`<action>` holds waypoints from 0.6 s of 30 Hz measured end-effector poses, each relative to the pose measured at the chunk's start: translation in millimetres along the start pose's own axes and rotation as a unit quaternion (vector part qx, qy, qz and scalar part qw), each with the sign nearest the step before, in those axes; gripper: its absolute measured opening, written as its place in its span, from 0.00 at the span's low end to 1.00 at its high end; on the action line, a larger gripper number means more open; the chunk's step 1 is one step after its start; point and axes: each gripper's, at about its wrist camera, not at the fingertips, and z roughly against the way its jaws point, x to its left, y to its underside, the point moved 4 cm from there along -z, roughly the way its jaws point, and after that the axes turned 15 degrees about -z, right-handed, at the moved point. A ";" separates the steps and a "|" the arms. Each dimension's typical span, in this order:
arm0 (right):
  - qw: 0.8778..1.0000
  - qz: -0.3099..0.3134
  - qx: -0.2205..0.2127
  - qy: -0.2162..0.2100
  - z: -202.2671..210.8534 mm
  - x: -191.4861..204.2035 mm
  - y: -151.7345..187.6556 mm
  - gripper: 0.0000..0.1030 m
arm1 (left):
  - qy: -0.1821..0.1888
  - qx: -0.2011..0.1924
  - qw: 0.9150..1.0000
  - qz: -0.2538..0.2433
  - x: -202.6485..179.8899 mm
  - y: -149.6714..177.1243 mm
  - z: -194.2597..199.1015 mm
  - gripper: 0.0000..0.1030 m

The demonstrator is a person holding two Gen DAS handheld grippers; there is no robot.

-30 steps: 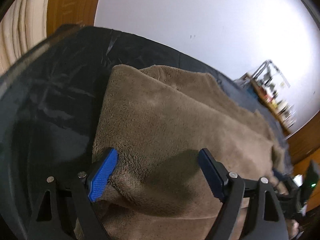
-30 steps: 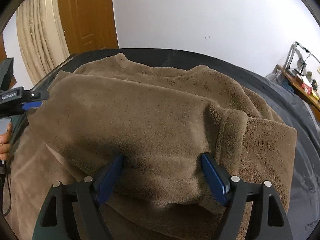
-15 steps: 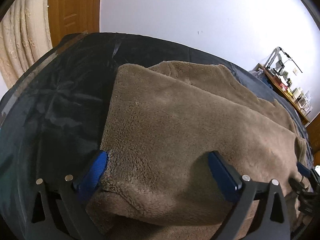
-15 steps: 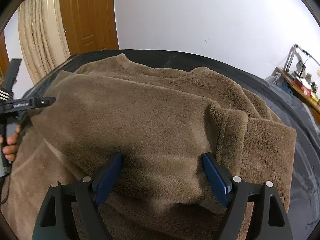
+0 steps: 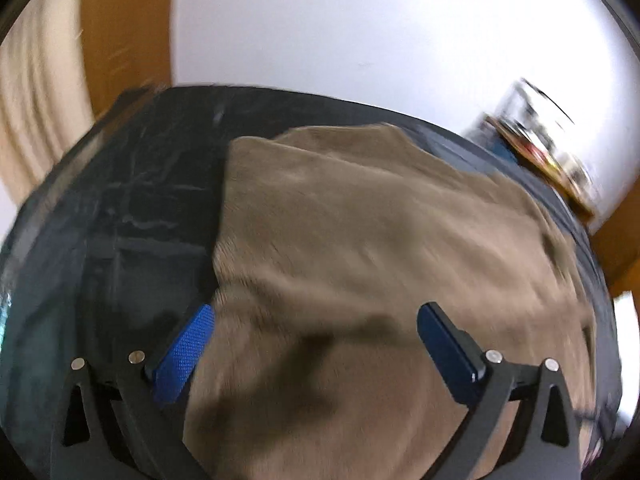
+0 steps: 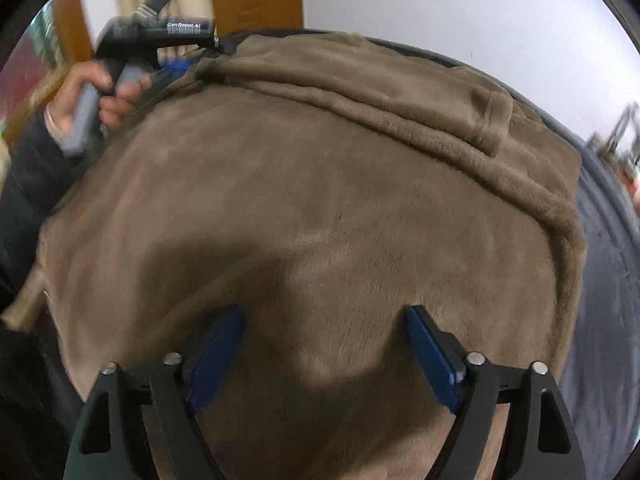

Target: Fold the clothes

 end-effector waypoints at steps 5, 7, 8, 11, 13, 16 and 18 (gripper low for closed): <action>1.000 0.018 0.007 -0.005 17.9 6.2 37.9 0.89 | 0.040 0.003 0.995 -0.090 -42.5 50.1 45.3 0.99; 1.000 0.014 -0.001 -0.003 22.5 3.9 45.1 0.90 | 0.046 0.010 0.993 -0.107 -51.3 65.8 53.3 0.99; 1.000 0.012 -0.006 -0.003 24.8 2.8 48.7 0.90 | 0.049 0.014 0.992 -0.115 -55.9 76.1 56.7 0.99; 1.000 0.006 -0.019 0.000 31.7 -0.6 59.5 0.90 | 0.040 0.040 0.991 -0.124 -57.3 102.4 55.5 0.99; 1.000 0.001 -0.027 0.001 36.3 -2.8 66.7 0.90 | 0.029 0.054 0.991 -0.120 -51.8 115.3 51.9 0.99; 0.999 -0.005 -0.040 0.004 43.3 -6.2 77.5 0.91 | 0.013 0.061 0.992 -0.107 -41.3 129.1 47.3 0.99; 0.999 -0.009 -0.048 0.005 48.0 -8.5 84.7 0.92 | 0.000 0.053 0.992 -0.119 -45.1 134.1 50.6 0.99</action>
